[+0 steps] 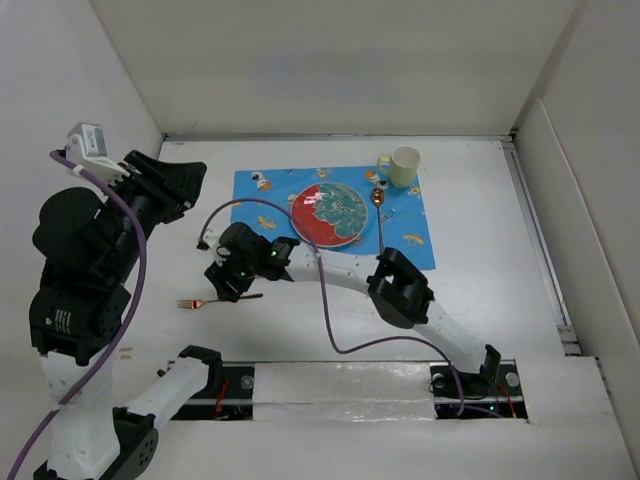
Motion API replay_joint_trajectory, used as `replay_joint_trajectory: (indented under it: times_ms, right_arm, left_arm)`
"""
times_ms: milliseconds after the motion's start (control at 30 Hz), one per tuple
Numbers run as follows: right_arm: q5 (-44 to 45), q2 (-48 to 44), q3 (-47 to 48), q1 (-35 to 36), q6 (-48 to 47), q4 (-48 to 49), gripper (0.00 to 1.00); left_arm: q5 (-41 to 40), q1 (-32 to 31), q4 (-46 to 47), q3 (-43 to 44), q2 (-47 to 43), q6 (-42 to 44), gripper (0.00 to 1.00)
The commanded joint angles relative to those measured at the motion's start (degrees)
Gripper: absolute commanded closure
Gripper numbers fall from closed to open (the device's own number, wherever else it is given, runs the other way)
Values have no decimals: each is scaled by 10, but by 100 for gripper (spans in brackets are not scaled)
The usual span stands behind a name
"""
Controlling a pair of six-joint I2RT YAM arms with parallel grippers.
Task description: Set the dinner table for one person
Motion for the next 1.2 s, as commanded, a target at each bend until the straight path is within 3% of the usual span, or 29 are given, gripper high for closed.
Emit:
replay_joint_trajectory:
  times_ms: [0, 233, 467, 600, 667, 700, 800, 933, 1167]
  right_arm:
    - [24, 37, 90, 18, -55, -31, 41]
    - [26, 126, 206, 31, -95, -91, 40]
    - [62, 122, 139, 48, -115, -73, 48]
    - [135, 113, 84, 69, -134, -48, 72]
    - [151, 112, 67, 87, -137, -38, 79]
    - [183, 111, 49, 87, -131, -25, 90]
    - [217, 98, 29, 100, -103, -8, 100]
    - [225, 57, 47, 100, -55, -8, 100]
    - [216, -39, 70, -2, 69, -13, 100]
  left_arm:
    - [-9, -2, -30, 9, 5, 14, 68]
    - [-13, -2, -51, 18, 6, 36, 68]
    - [-30, -2, -50, -4, -11, 41, 68]
    - [-32, -2, -51, -5, -14, 43, 68]
    - [-39, -2, -52, -4, -15, 44, 69]
    - [-40, -2, -53, -2, -16, 46, 69]
    - [-45, -2, -56, -1, -18, 46, 69]
    - [-55, -2, -53, -7, -19, 44, 69]
    - [-87, -2, -42, -45, -36, 29, 70]
